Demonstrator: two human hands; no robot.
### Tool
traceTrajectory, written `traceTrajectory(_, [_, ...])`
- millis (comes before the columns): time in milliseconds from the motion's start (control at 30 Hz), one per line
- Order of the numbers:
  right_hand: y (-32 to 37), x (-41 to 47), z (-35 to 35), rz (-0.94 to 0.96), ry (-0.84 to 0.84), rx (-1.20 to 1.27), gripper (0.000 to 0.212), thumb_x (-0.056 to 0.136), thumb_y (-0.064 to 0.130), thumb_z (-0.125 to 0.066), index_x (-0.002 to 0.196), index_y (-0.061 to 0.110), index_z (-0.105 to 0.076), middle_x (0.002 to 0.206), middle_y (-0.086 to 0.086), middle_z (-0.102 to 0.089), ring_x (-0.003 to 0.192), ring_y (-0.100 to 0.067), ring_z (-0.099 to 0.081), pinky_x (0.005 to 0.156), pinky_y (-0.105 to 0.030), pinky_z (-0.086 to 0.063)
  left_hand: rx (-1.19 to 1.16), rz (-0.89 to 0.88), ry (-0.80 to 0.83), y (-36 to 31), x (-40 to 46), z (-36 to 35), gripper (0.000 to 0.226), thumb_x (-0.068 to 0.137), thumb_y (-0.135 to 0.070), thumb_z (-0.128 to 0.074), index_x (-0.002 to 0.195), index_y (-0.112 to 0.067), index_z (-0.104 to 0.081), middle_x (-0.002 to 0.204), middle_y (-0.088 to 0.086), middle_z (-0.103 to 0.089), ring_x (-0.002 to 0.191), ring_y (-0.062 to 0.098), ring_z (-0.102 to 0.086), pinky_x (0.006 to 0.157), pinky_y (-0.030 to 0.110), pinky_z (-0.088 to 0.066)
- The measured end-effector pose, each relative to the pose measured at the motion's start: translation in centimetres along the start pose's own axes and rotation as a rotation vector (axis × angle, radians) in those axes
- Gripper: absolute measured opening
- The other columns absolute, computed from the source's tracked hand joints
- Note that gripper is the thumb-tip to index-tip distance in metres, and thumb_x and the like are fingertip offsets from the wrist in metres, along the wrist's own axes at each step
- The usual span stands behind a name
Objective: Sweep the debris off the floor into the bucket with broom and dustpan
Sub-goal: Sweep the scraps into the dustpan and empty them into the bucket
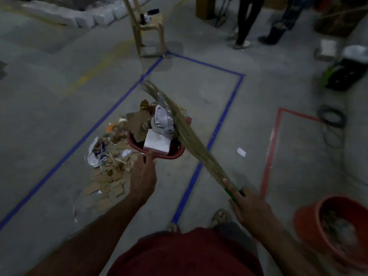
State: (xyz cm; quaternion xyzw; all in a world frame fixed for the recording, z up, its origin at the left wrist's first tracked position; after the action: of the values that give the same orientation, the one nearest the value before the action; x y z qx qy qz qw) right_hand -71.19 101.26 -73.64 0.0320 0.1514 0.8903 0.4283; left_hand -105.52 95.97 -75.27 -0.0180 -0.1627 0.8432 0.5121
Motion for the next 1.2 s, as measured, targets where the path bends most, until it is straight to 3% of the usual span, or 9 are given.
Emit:
traceTrajectory(67, [-2.1, -4.6, 0.3, -0.062, -0.041, -0.004, 0.081, 0.082, 0.026, -0.076, 0.152, 0.029, -0.036, 0.080, -0.002, -0.046, 0.048, -0.013, -0.036, 0.037, -0.029, -0.034, -0.032, -0.095, 0.014, -3.5, -2.1, -0.6, 0.027, 0.097, -0.006, -0.050, 0.121, -0.015, -0.052, 0.086, 0.002, -0.043, 0.074, 0.019, -0.040, 0.060, 0.032, -0.026])
traceTrajectory(200, [-7.0, -14.1, 0.6, -0.231, -0.004, 0.007, 0.076, 0.092, 0.035, -0.058, 0.157, 0.040, -0.019, 0.083, 0.001, -0.043, 0.051, -0.016, -0.043, 0.041, -0.035, -0.043, -0.070, -0.172, 0.104, -11.1, -6.5, -3.0, 0.029, 0.097, -0.010, -0.049, 0.125, -0.018, -0.047, 0.089, 0.003, -0.043, 0.077, 0.021, -0.042, 0.059, 0.035, -0.034])
traceTrajectory(367, [-13.4, -25.9, 1.7, -0.383, -0.026, -0.040, 0.076, 0.089, 0.035, -0.064, 0.155, 0.039, -0.027, 0.084, 0.000, -0.048, 0.052, -0.021, -0.050, 0.043, -0.033, -0.039, -0.120, -0.269, 0.202, -22.3, -13.0, -6.8, 0.032, 0.097, -0.012, -0.052, 0.128, -0.020, -0.046, 0.092, 0.006, -0.045, 0.078, 0.025, -0.045, 0.060, 0.041, -0.044])
traceTrajectory(500, [-18.5, -35.5, 3.2, -0.505, -0.007, -0.011, 0.073, 0.087, 0.033, -0.059, 0.154, 0.037, -0.028, 0.079, 0.000, -0.047, 0.048, -0.016, -0.047, 0.043, -0.026, -0.025, -0.234, -0.410, 0.258, -31.9, -18.7, -10.3, 0.030, 0.098, -0.011, -0.051, 0.126, -0.020, -0.048, 0.095, 0.007, -0.050, 0.081, 0.025, -0.047, 0.061, 0.041, -0.044])
traceTrajectory(633, [-22.2, -44.5, 4.3, -0.743, -0.013, 0.066, 0.065, 0.096, 0.024, -0.055, 0.153, 0.042, -0.029, 0.104, -0.011, -0.057, 0.072, -0.030, -0.059, 0.059, -0.032, -0.044, -0.241, -0.526, 0.353, -40.9, -23.6, -14.0, 0.032, 0.098, -0.012, -0.053, 0.128, -0.020, -0.047, 0.094, 0.008, -0.050, 0.079, 0.025, -0.048, 0.060, 0.043, -0.046])
traceTrajectory(767, [-24.6, -51.4, 4.3, -0.853, 0.021, 0.085, 0.087, 0.086, 0.024, -0.070, 0.155, 0.045, -0.021, 0.087, 0.001, -0.050, 0.049, -0.015, -0.044, 0.038, -0.028, -0.038, -0.230, -0.632, 0.445, -48.6, -27.7, -17.4, 0.034, 0.097, -0.012, -0.054, 0.129, -0.020, -0.045, 0.094, 0.010, -0.050, 0.082, 0.031, -0.049, 0.063, 0.042, -0.045])
traceTrajectory(933, [-27.9, -56.4, 4.4, -1.008, 0.040, 0.145, 0.082, 0.089, 0.027, -0.066, 0.156, 0.041, -0.021, 0.088, 0.011, -0.035, 0.048, -0.003, -0.026, 0.043, -0.012, -0.015, -0.247, -0.708, 0.522, -56.9, -31.6, -20.7, 0.038, 0.095, -0.008, -0.054, 0.132, -0.016, -0.047, 0.103, 0.016, -0.052, 0.090, 0.036, -0.049, 0.065, 0.036, -0.033])
traceTrajectory(1067, [-32.0, -58.0, 3.4, -1.113, 0.084, 0.195, 0.081, 0.094, 0.035, -0.057, 0.155, 0.049, -0.006, 0.090, 0.013, -0.036, 0.046, -0.001, -0.025, 0.042, -0.013, -0.016, -0.230, -0.733, 0.607, -61.9, -33.3, -24.8, 0.039, 0.094, -0.008, -0.055, 0.130, -0.018, -0.045, 0.110, 0.016, -0.051, 0.093, 0.034, -0.050, 0.067, 0.035, -0.034])
traceTrajectory(1200, [-36.9, -57.6, 2.4, -1.162, 0.116, 0.206, 0.083, 0.092, 0.035, -0.060, 0.155, 0.048, -0.008, 0.090, 0.009, -0.043, 0.048, -0.002, -0.029, 0.042, -0.014, -0.021, -0.172, -0.728, 0.701, -65.9, -32.9, -31.0, 0.039, 0.095, -0.010, -0.053, 0.132, -0.016, -0.044, 0.105, 0.015, -0.051, 0.086, 0.035, -0.052, 0.064, 0.040, -0.042])
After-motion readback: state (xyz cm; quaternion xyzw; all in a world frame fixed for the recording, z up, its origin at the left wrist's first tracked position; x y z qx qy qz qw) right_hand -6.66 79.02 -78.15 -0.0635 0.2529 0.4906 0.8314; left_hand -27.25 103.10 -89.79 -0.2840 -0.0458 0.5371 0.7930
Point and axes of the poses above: each hand's wrist, its own x-axis towards the middle knuckle, its own z-axis out of the back of the hand, y = z × x, the point moved 5 cm from there along x, towards the middle knuckle
